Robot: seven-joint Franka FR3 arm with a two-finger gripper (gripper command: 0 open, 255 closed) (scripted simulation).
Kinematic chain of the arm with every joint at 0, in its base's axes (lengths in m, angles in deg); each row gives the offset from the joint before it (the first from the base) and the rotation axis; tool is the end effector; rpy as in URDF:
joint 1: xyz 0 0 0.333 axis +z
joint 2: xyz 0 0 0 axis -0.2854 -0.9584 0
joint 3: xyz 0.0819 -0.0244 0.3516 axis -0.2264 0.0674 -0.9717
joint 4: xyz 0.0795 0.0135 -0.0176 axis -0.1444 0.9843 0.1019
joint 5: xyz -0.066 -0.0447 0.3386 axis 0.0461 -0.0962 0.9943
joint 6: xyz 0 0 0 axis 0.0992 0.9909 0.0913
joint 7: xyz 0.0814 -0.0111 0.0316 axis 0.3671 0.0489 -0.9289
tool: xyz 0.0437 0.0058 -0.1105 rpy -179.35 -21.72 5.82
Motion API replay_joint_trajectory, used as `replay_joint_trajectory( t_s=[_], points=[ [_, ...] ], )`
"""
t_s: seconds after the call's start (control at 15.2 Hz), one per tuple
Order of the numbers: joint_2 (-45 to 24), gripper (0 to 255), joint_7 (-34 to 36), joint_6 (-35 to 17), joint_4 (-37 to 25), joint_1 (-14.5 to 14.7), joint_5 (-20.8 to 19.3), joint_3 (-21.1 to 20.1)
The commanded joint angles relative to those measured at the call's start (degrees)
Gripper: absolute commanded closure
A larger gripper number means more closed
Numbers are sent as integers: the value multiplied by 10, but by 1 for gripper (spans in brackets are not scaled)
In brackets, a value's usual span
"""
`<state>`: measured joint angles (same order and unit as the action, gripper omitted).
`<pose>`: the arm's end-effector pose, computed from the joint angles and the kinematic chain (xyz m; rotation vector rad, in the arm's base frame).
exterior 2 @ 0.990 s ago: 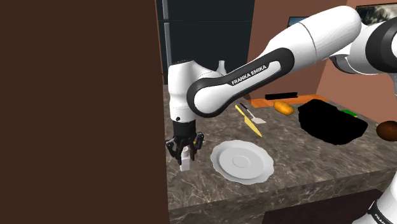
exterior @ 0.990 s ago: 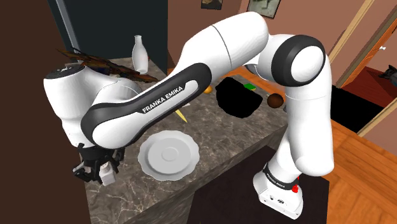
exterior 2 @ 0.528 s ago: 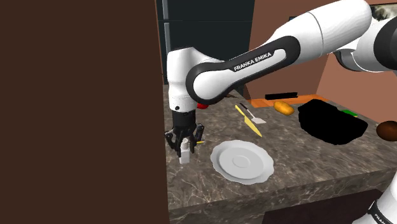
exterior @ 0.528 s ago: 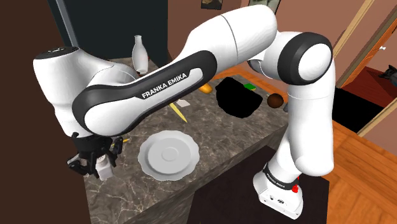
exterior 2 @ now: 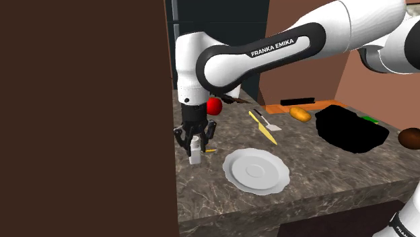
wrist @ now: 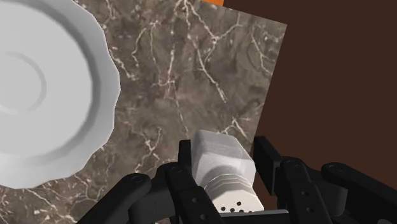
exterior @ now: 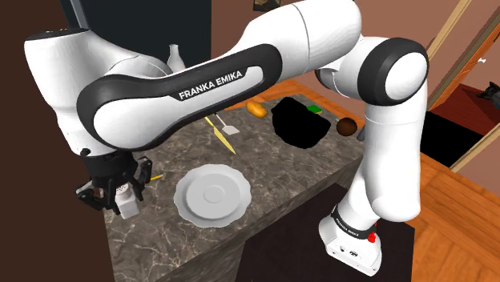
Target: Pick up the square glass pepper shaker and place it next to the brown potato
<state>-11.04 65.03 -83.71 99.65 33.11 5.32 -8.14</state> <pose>0.4628 0.4391 0.4750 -3.1026 0.0434 0.1371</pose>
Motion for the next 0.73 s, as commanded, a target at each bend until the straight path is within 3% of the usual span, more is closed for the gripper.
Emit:
replay_joint_trajectory(
  t_s=[0.0, 0.66],
  points=[
    [2, 255, -1, 16, -14, 1, 2, -1],
    [9, 255, -1, 89, -82, 6, 7, -5]
  ],
)
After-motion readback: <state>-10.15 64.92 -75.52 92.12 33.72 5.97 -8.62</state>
